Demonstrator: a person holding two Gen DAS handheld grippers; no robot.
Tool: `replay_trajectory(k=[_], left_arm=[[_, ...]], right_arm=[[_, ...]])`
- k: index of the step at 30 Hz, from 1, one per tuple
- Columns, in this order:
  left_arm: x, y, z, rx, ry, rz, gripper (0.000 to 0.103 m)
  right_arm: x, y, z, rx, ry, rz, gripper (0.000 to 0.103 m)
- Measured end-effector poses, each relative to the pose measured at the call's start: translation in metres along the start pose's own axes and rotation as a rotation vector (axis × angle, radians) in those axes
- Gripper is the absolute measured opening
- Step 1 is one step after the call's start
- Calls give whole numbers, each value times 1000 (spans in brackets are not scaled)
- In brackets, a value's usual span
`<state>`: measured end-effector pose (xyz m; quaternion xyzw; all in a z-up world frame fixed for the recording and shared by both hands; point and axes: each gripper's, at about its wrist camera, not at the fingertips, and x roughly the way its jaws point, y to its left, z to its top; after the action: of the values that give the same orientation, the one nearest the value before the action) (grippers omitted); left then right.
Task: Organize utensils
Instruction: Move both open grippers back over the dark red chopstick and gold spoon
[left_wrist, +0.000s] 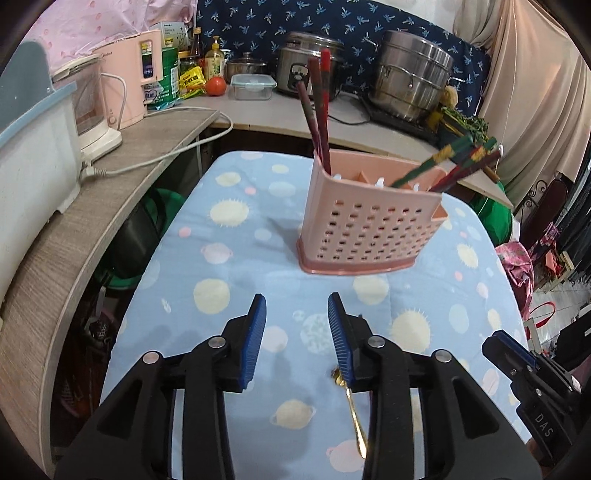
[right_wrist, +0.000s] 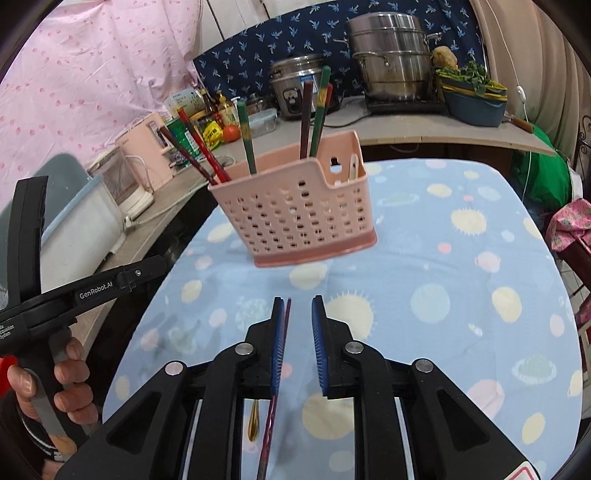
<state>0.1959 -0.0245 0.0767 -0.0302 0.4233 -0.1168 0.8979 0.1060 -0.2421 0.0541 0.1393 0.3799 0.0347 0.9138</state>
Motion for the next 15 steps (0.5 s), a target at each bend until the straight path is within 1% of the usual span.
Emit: replay_trajectory(k=[3,13,15], left_arm=[[2,2,-12,1,22,6,34],[16,5,-63,11,119,24,34],[18,4,-70,21,129,31,34]], right_arm=[[2,-1,-12,-2,23,-9,19],[15,5,-70,-11,141,10,19],[18,6,-80,-15,161,14,19]])
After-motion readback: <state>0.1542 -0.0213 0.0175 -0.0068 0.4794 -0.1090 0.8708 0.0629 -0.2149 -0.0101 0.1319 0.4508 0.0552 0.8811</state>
